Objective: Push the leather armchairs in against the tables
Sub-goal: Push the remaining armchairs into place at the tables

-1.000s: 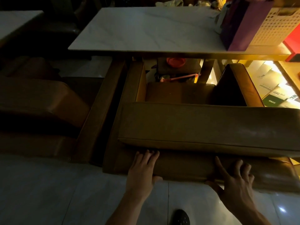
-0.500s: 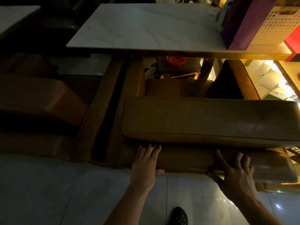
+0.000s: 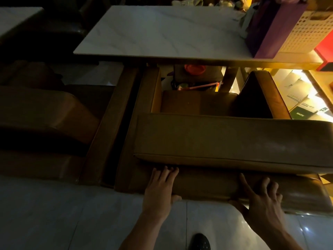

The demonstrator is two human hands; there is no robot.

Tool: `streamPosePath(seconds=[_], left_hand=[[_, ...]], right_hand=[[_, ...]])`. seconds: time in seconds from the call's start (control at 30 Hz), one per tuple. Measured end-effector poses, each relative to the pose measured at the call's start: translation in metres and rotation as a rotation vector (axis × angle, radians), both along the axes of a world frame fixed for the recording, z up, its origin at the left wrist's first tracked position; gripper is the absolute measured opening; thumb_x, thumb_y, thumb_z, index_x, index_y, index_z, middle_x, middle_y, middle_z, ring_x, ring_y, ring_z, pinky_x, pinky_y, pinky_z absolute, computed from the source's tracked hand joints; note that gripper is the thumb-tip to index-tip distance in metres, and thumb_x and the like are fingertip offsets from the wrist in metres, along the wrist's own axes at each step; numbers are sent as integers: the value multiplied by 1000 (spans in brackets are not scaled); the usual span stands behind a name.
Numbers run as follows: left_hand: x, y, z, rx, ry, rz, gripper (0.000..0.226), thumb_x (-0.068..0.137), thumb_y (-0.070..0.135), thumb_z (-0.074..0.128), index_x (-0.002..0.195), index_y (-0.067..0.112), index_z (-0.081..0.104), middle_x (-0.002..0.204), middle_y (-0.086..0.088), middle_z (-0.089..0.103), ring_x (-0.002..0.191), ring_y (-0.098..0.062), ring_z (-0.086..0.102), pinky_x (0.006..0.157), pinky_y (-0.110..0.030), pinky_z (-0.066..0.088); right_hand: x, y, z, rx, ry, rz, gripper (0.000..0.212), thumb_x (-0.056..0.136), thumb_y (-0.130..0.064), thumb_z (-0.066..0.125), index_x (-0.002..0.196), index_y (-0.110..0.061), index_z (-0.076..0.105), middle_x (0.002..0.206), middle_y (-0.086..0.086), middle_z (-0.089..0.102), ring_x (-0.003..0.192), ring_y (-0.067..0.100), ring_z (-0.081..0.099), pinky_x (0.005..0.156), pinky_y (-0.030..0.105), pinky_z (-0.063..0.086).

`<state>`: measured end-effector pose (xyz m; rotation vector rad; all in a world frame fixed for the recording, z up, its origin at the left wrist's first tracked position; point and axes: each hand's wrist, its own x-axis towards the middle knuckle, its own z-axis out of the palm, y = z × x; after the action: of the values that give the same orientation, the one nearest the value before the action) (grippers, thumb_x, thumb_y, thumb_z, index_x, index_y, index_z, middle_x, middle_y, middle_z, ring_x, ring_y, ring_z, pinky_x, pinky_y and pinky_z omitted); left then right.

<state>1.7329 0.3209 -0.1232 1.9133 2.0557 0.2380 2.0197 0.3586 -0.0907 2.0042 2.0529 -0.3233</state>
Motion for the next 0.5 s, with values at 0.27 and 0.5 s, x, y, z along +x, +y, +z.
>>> streamPosePath(seconds=[0.27,0.5], left_hand=[[-1,4,1,-2,43,-24,87,83,57,66,152,39,17,153,12,28,141,-17,17,120,-35,3],[2,6,-1,-91,65,11,87,83,60,63,151,45,11,155,13,25,142,-21,12,119,-37,9]], right_hand=[[-2,1,5,38,90,-15,112,72,-92,1,145,-22,48,136,44,40,122,65,36,89,68,44],[-1,6,4,0,59,-11,108,74,-88,-4,150,-26,40,141,44,36,126,66,33,94,70,43]])
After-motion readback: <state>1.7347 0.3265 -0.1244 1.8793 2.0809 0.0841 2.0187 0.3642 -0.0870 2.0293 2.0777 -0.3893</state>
